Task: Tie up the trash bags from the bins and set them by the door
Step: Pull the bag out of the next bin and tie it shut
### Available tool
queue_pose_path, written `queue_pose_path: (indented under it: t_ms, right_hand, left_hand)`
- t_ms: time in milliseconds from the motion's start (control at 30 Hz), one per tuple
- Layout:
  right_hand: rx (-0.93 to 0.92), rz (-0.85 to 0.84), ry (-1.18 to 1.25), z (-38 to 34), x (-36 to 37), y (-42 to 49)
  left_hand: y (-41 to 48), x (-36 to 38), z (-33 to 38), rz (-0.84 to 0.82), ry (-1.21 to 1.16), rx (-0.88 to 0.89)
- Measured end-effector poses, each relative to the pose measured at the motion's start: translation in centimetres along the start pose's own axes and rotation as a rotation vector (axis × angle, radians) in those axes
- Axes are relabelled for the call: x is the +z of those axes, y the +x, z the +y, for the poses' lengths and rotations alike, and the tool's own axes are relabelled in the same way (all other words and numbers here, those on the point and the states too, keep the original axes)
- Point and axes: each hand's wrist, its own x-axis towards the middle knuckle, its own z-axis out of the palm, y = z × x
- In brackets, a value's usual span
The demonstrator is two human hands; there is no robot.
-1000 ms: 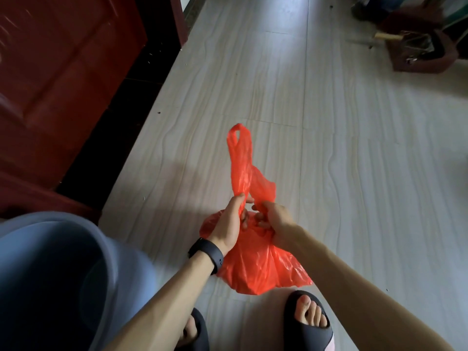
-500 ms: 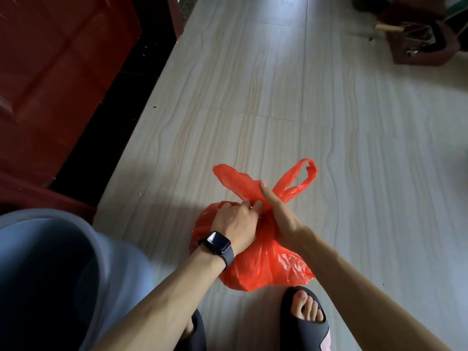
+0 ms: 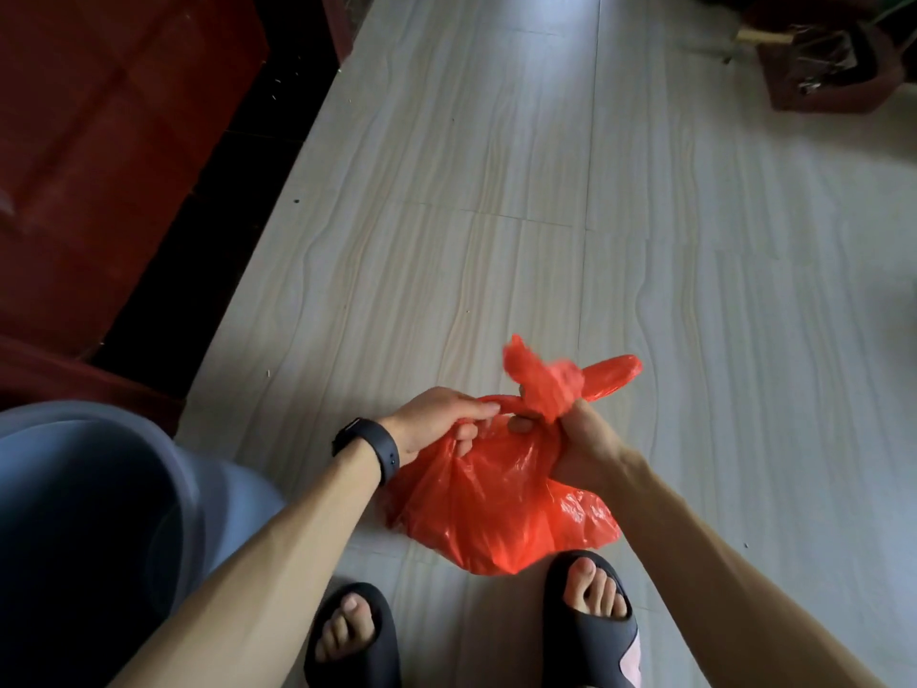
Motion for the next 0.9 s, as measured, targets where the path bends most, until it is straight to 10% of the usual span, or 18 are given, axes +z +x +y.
queue_pose_path:
  t_ms: [233, 567, 900]
  right_hand:
    - [-0.065, -0.196, -0.405, -0.1, -1.6, -0.5]
    - [-0.61, 0.279, -0.955, 2.8, -2.1, 1.7]
    - [-0.51, 0.254, -0.584, 2.4, -1.3, 1.0]
  left_hand:
    - [0.0, -0.2, 0.7, -0.122, -0.226, -0.159]
    - [-0.2, 0.0, 1.8, -0.187, 0.058, -0.128]
    - [-0.3, 1.1, 2.4, 0.089, 0.497, -0.042]
